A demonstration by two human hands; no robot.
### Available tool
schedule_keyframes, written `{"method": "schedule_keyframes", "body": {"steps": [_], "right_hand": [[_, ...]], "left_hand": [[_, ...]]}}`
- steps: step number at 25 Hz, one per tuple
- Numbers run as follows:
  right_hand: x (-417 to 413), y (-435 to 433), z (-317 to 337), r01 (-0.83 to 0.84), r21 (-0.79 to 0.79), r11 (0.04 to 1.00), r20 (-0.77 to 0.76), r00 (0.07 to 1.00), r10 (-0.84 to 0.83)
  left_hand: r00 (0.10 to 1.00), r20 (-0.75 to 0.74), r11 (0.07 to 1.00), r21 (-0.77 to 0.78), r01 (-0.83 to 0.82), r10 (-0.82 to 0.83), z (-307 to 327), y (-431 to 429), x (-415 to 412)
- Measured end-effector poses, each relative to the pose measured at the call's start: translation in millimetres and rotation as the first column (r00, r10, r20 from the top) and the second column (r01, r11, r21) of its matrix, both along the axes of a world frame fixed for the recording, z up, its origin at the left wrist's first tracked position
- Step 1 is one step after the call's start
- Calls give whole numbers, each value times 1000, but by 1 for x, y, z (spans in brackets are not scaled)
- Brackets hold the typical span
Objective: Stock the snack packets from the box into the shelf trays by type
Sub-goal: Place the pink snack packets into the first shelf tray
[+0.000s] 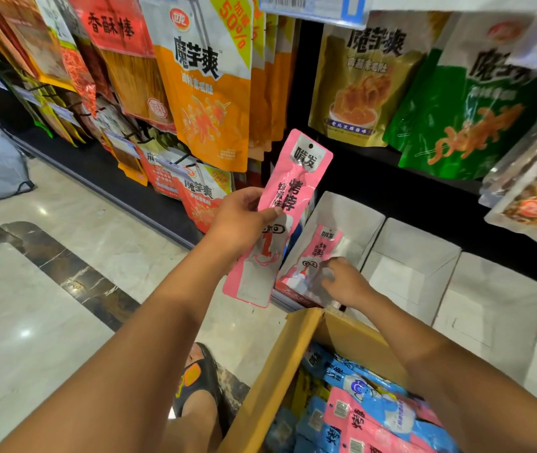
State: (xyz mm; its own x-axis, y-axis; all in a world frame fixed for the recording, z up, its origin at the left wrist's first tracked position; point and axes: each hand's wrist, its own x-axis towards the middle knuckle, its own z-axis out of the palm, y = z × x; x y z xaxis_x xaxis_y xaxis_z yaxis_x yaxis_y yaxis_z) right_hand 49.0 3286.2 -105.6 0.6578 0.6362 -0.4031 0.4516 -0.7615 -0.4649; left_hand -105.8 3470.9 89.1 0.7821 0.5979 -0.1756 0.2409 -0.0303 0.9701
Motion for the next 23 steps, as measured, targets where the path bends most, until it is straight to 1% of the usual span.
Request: {"method": "schedule_keyframes", "body": {"steps": [1,3,6,9,10,12,14,17,20,23], "right_hand": [[-3,-17,13,19,46,999,35,999,-21],[-8,-58,30,38,75,996,70,997,-43],[-21,-132,40,103,44,994,140,984,-108],[-38,-196,43,216,-50,975,208,957,-201],[-44,-216,42,226,-98,969,228,953,-199],[-55,-248,38,189,-220,957,256,958,-131],[-62,-267,30,140,-281,949,257,964,-66],[-65,-274,19,111,-263,958,326,945,-20],[-66,-274,18,118,-249,961,375,927,-17],[-68,-272,15,153,-235,960,399,916,-48]], "left_hand": [[1000,13,1000,-5,12,-12,0,-3,1],[999,35,1000,-3,25,-25,0,-11,5],[996,62,998,32,56,-58,-1,-27,12],[992,54,992,59,107,-111,-14,-40,21],[989,53,989,67,134,-138,-18,-45,23],[987,41,985,77,152,-155,-26,-58,28],[985,15,981,93,170,-172,-31,-72,37],[984,-9,982,68,179,-179,-45,-90,63],[979,-14,979,24,204,-204,-70,-101,99],[977,-116,980,61,189,-181,-105,-97,129]]}}
